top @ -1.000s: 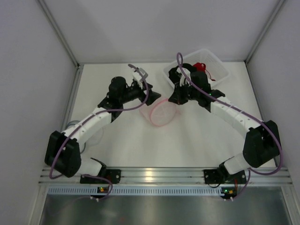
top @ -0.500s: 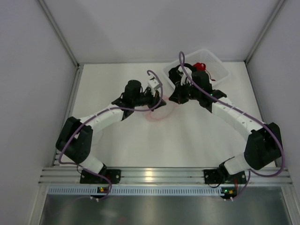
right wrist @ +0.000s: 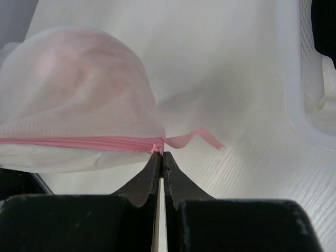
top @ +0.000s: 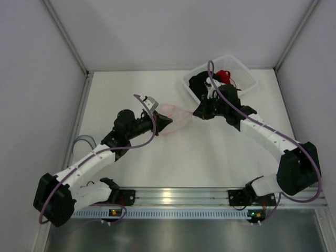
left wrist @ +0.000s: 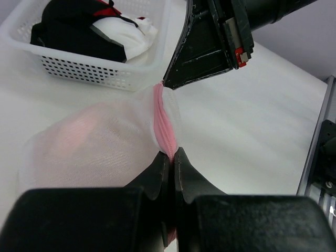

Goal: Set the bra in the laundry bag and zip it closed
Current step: Zip the laundry bag at the center of the board, then place the laundry bag at the corner of the board.

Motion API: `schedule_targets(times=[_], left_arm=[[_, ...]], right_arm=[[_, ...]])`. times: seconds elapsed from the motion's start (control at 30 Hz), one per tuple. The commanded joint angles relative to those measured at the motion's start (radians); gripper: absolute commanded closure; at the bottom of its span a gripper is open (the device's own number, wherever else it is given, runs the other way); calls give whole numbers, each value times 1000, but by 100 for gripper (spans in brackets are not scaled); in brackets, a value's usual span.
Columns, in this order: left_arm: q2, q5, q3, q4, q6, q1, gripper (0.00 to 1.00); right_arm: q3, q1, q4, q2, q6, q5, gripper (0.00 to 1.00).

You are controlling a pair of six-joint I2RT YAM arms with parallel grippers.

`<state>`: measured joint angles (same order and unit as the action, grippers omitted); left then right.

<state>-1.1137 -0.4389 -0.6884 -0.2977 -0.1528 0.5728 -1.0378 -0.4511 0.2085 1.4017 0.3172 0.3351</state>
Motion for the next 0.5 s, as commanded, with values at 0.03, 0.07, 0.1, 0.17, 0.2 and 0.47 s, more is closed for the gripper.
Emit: schedule_targets(times=[0.03, 0.07, 0.1, 0.17, 0.2, 0.47], left_arm=[[138, 113, 90, -58, -105, -2, 100], [152, 141, 102, -58, -119, -2, 100], [163, 176, 113, -60, -134, -2, 100], [189, 303, 132, -52, -181, -2, 100], [198, 345, 136, -40, -218, -2, 100], [227, 500, 96, 14, -317, -36, 100]], right_arm=[[19, 25, -50, -29, 0, -79, 100], [24, 25, -57, -23, 5, -70, 100], [31, 25, -63, -21, 9, -64, 100], [45, 25, -64, -18, 22, -61, 100], [51, 25, -61, -18, 23, -62, 100], [91, 26, -55, -29, 17, -65, 100]])
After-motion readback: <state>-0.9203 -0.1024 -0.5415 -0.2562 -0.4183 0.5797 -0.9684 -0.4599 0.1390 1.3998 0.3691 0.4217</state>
